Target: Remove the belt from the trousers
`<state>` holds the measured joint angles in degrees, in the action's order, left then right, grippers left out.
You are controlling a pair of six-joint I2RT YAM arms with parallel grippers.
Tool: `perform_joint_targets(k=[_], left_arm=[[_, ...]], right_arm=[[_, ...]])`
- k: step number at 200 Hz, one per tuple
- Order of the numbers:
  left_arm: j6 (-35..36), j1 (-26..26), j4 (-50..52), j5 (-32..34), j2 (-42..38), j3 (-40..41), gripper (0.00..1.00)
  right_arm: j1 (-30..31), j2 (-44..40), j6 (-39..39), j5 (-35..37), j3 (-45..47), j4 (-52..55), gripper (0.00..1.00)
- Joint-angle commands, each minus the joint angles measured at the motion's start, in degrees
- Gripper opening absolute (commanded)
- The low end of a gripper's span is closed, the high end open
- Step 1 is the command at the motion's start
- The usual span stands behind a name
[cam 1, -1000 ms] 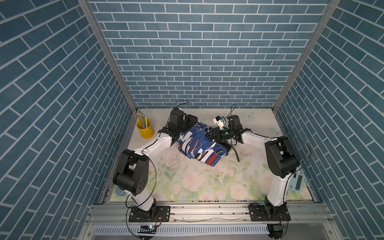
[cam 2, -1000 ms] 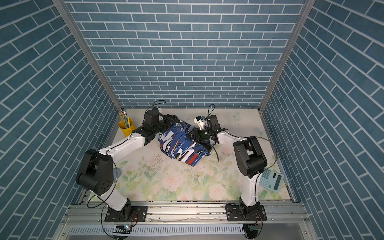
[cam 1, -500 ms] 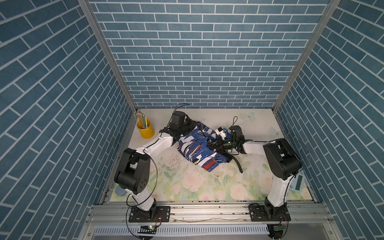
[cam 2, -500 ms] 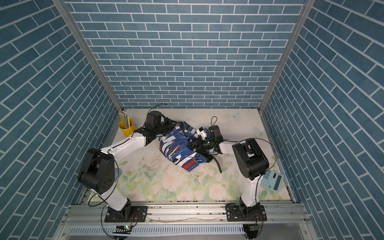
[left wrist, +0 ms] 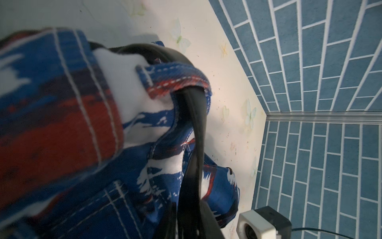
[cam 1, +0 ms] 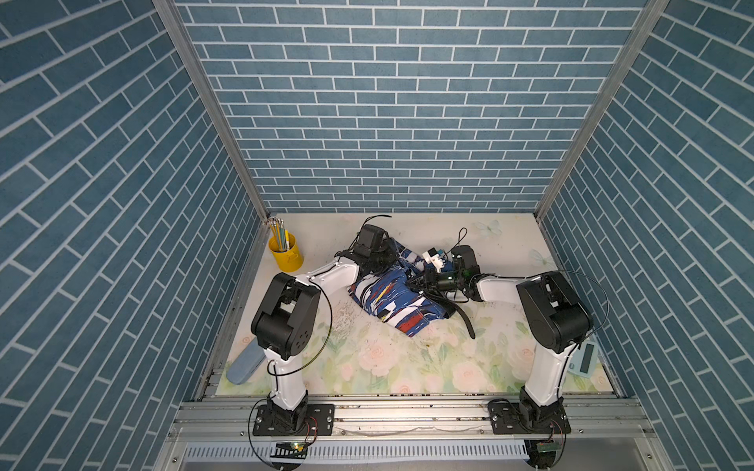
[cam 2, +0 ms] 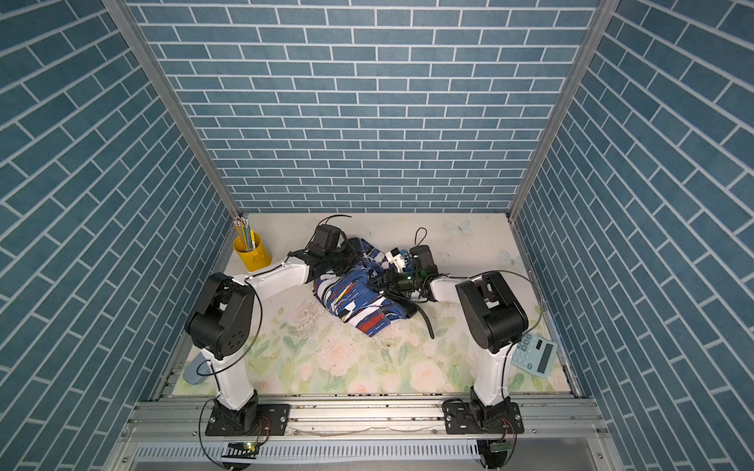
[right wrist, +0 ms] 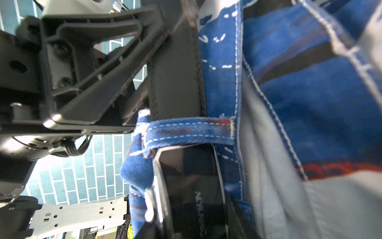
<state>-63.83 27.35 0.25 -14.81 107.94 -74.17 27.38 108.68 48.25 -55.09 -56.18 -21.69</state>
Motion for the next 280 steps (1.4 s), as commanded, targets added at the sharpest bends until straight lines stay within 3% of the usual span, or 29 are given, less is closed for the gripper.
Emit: perform_joint_targets(k=[1,17,55,79,95,101,108,130,164,199,242,280], left_arm=[[-0.66,0.11,-1.05,1.19,1.05,-1.26,0.11],[-0.85,0.16,-1.03,1.04,1.61,-2.18,0.0],[0.17,0.26,1.07,1.38,3.29,-5.03,0.0],[-0.8,0.37,0.13,1.55,3.76,-3.66,0.0],[-2.07,0.59,-1.32,1.43,3.99,-2.26,0.0],[-2.45,0.74,-1.75,1.36,4.08,-1.87,0.0],[-2.84,0.9,-2.36,1.4,4.21,-1.49,0.0],[-3.93,1.42,-4.71,1.84,4.47,-0.22,0.0],[-6.8,2.16,-8.15,2.94,4.97,0.71,0.0],[-7.62,2.53,-9.21,3.04,6.03,-0.13,0.0],[-8.21,2.53,-10.2,2.42,6.09,-0.23,0.0],[-10.64,2.53,-12.89,0.48,5.67,0.91,0.0]], right_arm=[[0.66,-0.14,2.56,-1.88,-0.06,-0.81,0.0],[0.66,-0.24,2.47,-1.78,0.37,-0.85,0.0],[0.66,-0.19,1.15,-1.7,0.04,-0.76,0.0],[0.7,-1.92,-4.72,-0.1,-4.28,4.04,0.0],[0.66,-3.41,-14.13,5.16,-10.65,16.49,0.16],[0.67,-3.88,-17.09,7.33,-12.98,20.54,0.39],[0.66,-4.32,-20.19,9.62,-15.37,24.62,0.49],[0.66,-5.02,-25.74,14.62,-20.75,33.51,0.62],[1.35,-6.86,-28.82,19.52,-21.21,36.98,0.82],[5.31,-8.13,-34.68,29.93,-23.09,41.38,0.83],[15.42,-8.09,-43.6,58.23,-26.88,47.26,0.82],[15.95,-7.53,-42.51,67.95,-25.09,48.03,0.81]])
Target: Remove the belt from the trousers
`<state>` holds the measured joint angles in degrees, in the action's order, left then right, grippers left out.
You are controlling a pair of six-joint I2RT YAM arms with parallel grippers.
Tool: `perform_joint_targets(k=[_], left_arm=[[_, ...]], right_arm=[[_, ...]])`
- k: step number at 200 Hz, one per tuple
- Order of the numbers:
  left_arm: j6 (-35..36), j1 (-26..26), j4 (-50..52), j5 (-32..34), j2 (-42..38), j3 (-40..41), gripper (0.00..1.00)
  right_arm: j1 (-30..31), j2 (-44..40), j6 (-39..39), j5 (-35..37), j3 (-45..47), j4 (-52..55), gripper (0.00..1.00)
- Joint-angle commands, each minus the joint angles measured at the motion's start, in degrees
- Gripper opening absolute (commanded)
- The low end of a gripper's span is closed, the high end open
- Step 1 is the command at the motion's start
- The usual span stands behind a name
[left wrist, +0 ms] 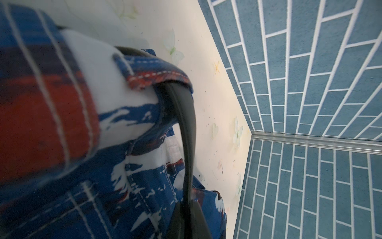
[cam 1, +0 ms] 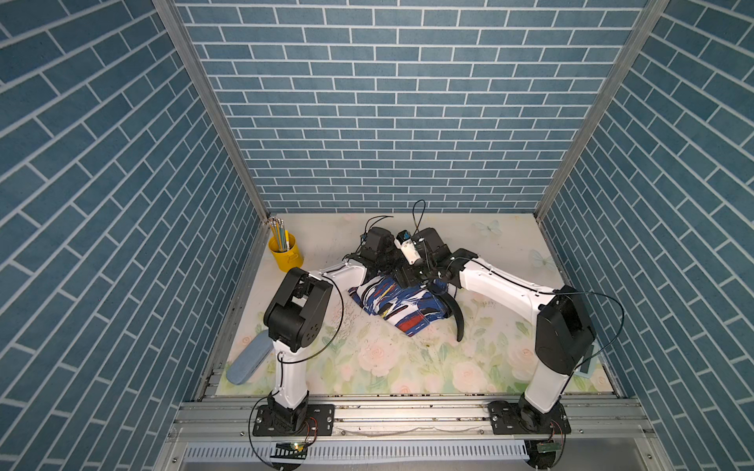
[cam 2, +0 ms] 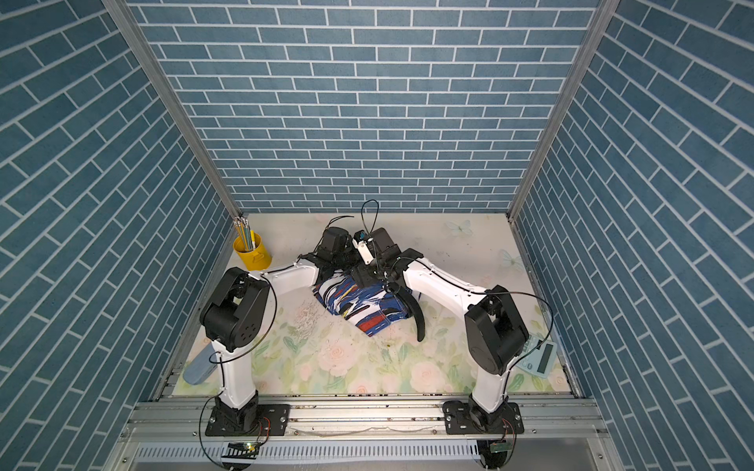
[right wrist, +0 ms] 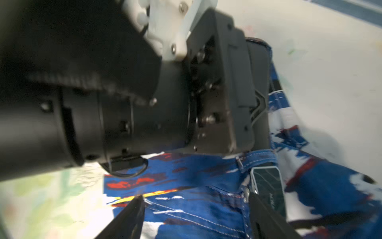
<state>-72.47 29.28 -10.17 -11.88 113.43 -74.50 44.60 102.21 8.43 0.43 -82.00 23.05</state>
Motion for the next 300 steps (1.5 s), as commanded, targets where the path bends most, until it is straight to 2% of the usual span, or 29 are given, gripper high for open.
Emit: perform_joint_targets(k=[1,36,54,147,233,268,300], left_arm=[[-2.12,0.65,-2.6,-2.54,0.2,1.22,0.0],[-8.59,0.44,-6.1,-7.23,1.31,1.87,0.0],[-11.77,0.43,-8.33,-8.78,1.79,2.71,0.0],[-12.11,0.43,-8.72,-8.51,1.54,3.04,0.0],[-12.44,0.43,-9.31,-8.51,1.14,3.65,0.0],[-13.1,0.43,-10.4,-8.62,1.27,4.53,0.0],[-13.38,0.35,-11.13,-8.71,0.92,5.56,0.0]], right_arm=[[-1.23,-1.05,-2.7,12.59,0.76,3.31,0.81],[-1.27,0.09,-2.43,17.48,0.67,5.31,0.8],[-1.37,0.0,-2.45,17.7,1.28,4.83,0.8],[-1.09,2.5,-0.87,12.72,1.84,3.85,0.76],[-0.87,5.6,-0.08,14.29,0.61,1.76,0.73],[-0.99,6.2,-0.6,14.6,-0.19,2.13,0.63],[-1.01,6.85,-0.51,14.52,0.07,1.94,0.46]])
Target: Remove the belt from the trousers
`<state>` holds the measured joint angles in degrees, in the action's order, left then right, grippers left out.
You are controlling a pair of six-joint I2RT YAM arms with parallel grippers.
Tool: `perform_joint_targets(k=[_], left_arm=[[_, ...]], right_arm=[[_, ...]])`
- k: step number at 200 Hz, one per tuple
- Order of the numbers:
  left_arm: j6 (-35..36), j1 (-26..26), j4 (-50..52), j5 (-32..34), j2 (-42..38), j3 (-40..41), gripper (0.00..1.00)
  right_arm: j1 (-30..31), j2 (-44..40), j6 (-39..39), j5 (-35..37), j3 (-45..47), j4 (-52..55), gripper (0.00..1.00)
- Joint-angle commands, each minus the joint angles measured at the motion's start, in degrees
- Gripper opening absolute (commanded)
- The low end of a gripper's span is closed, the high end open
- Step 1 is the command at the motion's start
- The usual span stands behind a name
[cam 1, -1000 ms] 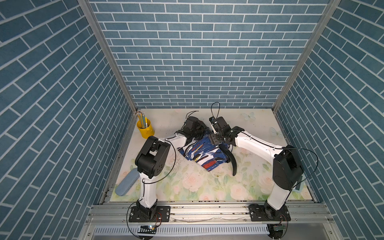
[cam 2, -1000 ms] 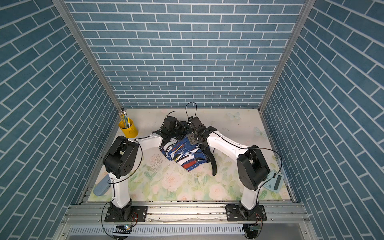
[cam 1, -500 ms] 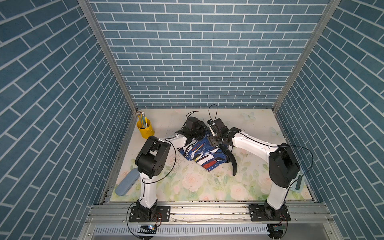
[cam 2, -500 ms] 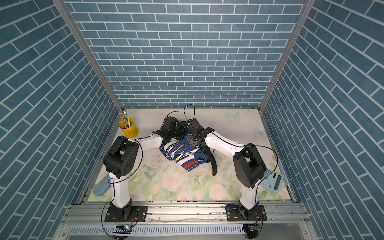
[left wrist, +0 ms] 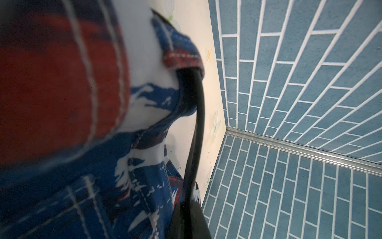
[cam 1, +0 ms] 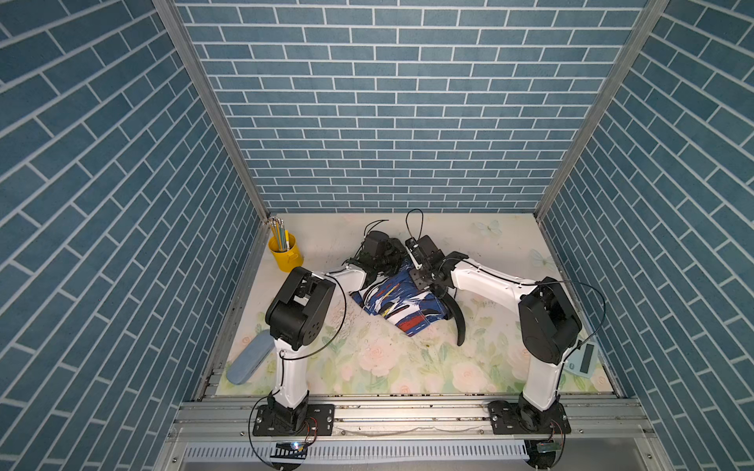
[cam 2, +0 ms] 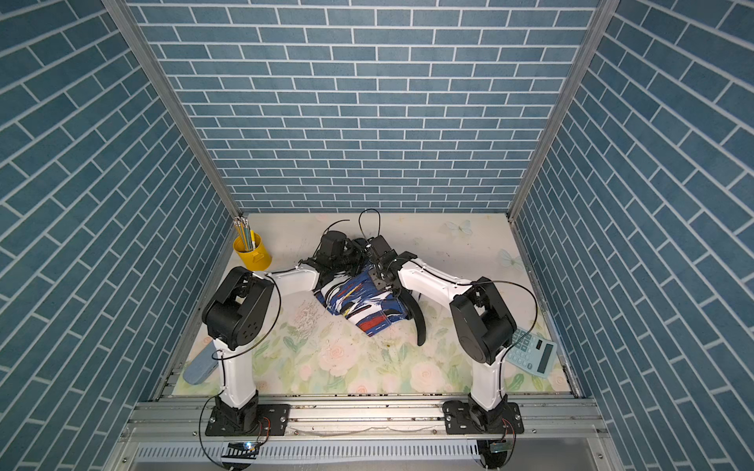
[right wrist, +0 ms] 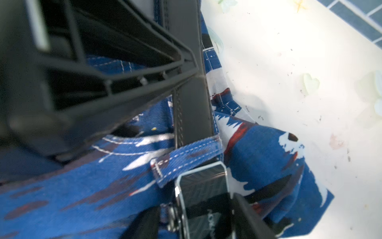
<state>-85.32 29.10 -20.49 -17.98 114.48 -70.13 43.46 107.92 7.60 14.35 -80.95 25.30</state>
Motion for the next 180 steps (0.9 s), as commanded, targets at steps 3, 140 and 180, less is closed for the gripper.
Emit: perform_joint_targets(k=[3,140,180], left_arm=[[-0.55,0.52,-0.85,-2.63,-0.22,1.25,0.0],[-0.58,-1.95,-3.27,-7.58,-2.91,-1.89,0.0],[-4.06,-4.09,-9.27,-7.78,-5.6,-3.17,0.0]], right_arm=[[0.13,1.08,0.45,0.65,-1.01,-0.38,0.44],[-9.51,-4.39,8.48,-13.36,9.82,-7.34,0.0],[-9.93,-2.9,9.1,-14.85,10.18,-5.89,0.0]])
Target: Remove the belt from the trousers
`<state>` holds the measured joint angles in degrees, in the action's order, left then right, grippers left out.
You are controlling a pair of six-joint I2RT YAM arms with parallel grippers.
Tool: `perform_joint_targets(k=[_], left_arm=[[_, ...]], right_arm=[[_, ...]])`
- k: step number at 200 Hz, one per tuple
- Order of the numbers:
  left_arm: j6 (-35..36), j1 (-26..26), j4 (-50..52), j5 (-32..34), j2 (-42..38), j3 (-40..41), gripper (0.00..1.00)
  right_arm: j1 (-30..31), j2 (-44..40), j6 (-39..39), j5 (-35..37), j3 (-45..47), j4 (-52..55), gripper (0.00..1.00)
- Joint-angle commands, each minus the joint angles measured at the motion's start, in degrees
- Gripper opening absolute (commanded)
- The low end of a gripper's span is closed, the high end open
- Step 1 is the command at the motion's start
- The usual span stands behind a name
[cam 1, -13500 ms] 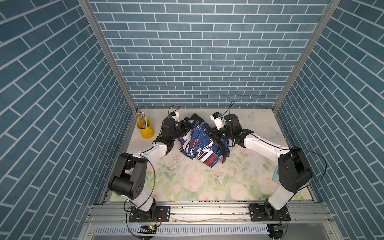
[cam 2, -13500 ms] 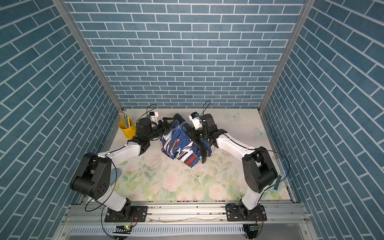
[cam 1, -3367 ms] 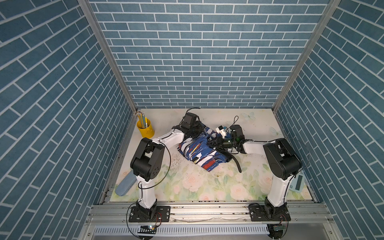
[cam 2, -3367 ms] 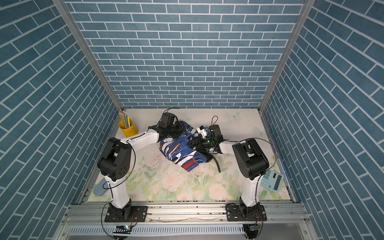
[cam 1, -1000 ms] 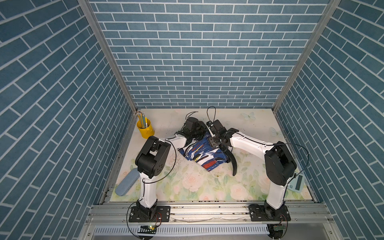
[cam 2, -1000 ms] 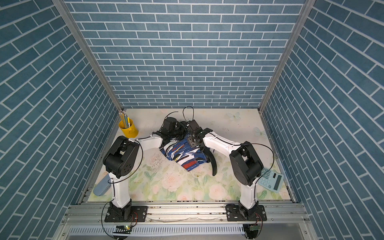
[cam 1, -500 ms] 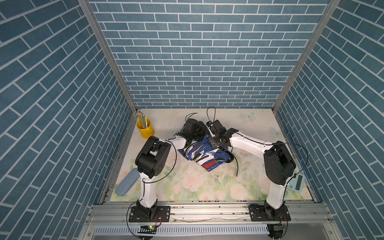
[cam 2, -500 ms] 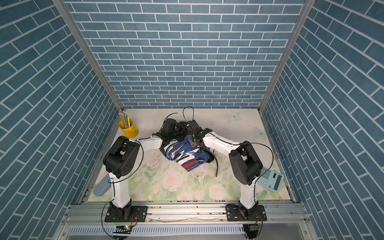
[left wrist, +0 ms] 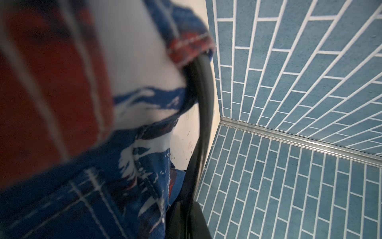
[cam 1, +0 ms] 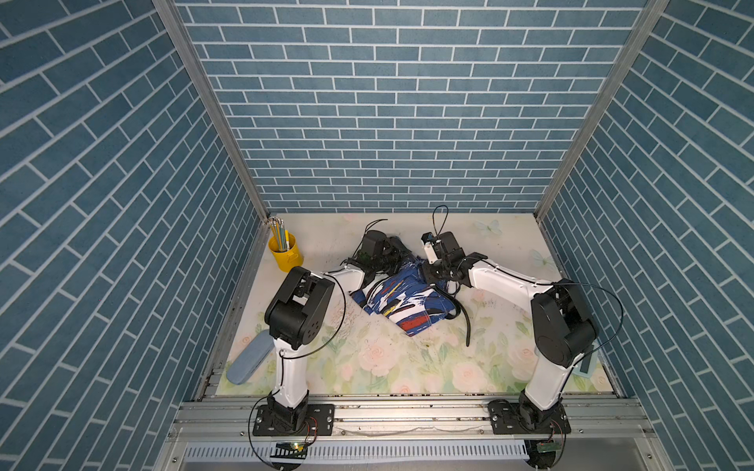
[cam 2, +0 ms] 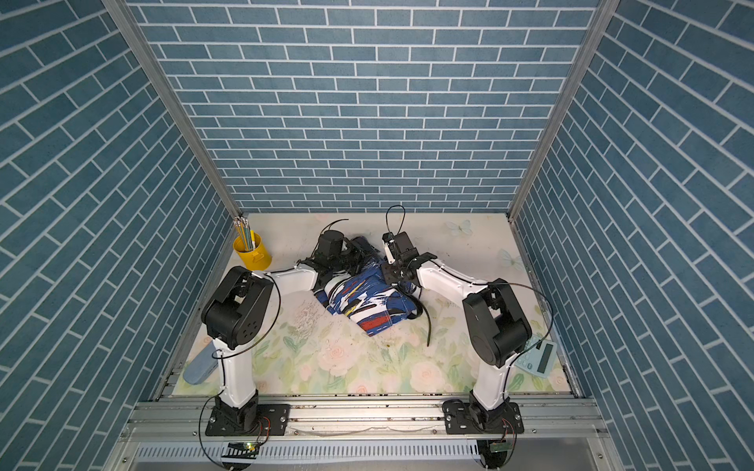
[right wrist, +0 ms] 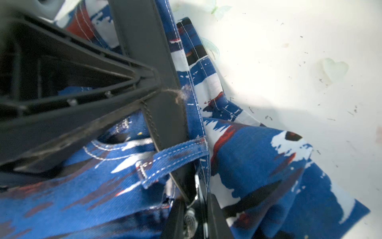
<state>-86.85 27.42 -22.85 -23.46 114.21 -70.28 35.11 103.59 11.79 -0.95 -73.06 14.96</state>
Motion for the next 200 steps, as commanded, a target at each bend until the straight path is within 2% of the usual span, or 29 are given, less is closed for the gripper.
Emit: perform_joint_targets(k=[1,43,124,152,175,200], left_arm=[[-2.62,-2.52,-7.01,-2.38,-5.37,-3.1,0.0],[-4.77,-6.52,-11.7,-1.74,-9.29,-2.4,0.0],[-14.61,-11.93,-25.96,-0.01,-12.75,2.69,0.0],[-22.61,-15.73,-37.79,1.71,-14.34,6.17,0.0],[-32.06,-19.73,-52.06,6.71,-14.98,10.95,0.0],[-38.89,-23.11,-64.6,13.37,-14.34,15.43,0.0]], right_arm=[[-1.6,1.43,4.9,0.44,2.34,4.46,0.0],[-1.98,2.67,4.83,-0.16,2.56,6.32,0.0],[-2.15,2.77,4.64,-0.99,4.28,6.83,0.0],[-2.2,3.06,4.56,-0.87,4.46,7.2,0.0],[-2.37,3.29,4.47,-0.48,4.46,7.62,0.0],[-2.66,4.28,4.29,-0.18,4.0,8.29,0.0]])
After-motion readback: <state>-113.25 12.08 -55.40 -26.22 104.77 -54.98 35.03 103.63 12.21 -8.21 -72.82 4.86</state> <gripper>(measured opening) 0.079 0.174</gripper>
